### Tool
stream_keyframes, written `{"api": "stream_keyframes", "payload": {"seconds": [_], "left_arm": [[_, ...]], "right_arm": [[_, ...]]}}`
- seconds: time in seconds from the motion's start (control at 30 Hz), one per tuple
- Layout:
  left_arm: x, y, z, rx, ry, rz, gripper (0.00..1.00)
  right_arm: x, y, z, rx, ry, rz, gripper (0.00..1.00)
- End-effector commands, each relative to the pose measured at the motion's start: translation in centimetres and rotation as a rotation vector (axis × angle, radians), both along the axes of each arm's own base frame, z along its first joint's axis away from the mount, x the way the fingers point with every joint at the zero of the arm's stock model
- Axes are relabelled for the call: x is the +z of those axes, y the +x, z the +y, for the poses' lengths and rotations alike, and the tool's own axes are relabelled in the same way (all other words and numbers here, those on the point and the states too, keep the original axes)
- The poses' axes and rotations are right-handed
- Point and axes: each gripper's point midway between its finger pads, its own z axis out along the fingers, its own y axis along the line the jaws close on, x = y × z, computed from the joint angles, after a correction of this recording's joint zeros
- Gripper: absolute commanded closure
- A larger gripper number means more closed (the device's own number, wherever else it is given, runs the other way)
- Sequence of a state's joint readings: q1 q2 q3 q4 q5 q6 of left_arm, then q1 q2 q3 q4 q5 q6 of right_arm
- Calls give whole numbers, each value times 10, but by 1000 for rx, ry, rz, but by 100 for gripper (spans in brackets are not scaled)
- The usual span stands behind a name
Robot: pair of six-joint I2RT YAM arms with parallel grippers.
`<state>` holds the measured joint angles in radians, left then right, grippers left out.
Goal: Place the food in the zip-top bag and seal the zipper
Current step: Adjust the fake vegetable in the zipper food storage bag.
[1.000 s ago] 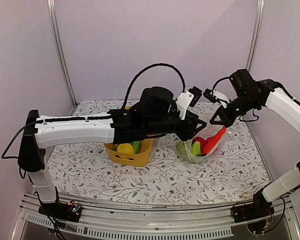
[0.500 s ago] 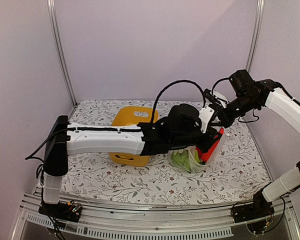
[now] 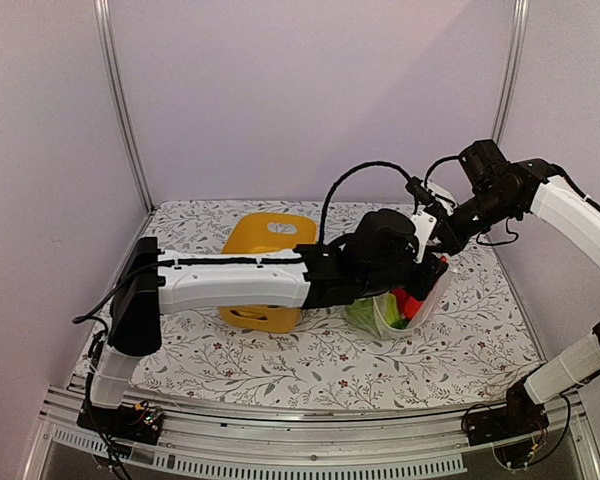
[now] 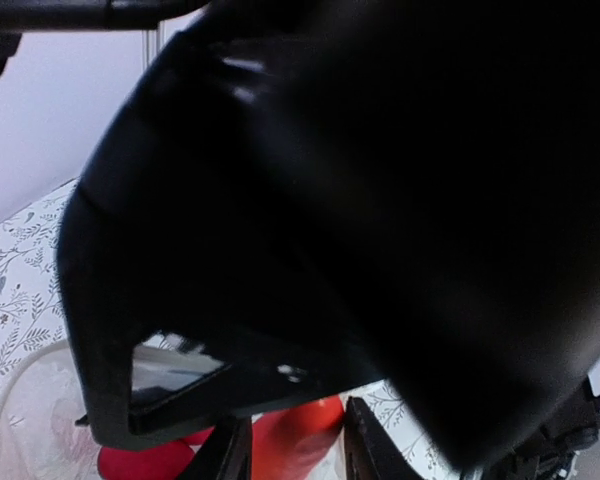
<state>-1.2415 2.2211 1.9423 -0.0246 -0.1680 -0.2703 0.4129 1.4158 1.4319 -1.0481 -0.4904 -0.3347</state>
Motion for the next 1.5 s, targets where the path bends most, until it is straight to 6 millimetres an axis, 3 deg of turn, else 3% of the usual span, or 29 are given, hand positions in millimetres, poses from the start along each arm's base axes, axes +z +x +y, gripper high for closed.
{"api": "stream_keyframes", "payload": {"seconds": [0.0,0.13,0.3,0.37,0.5,0.8,1.2,1.33,1.47], "left_arm": [[-25,19,-3,60,56,11,69],[-28,24,1,92,46,8,79],[-14,16,10,75,22,3,94],[12,10,15,67,-37,-14,95],[37,-2,30,54,-64,-43,97],[45,5,63,163,-85,-127,100],[77,6,67,208,-571,-113,100],[72,8,65,242,-589,-114,100],[40,11,57,296,-477,-99,100]], "right_arm": [[9,-6,7,21,51,2,100],[9,-6,7,17,50,3,100],[10,3,-1,-19,60,3,100],[11,7,-4,-35,64,-3,100],[13,16,-10,-68,67,-13,100],[19,12,-6,-46,106,-5,100],[22,11,-5,-52,126,4,100],[25,14,-10,-74,144,11,100],[32,18,-15,-97,168,10,100]]}}
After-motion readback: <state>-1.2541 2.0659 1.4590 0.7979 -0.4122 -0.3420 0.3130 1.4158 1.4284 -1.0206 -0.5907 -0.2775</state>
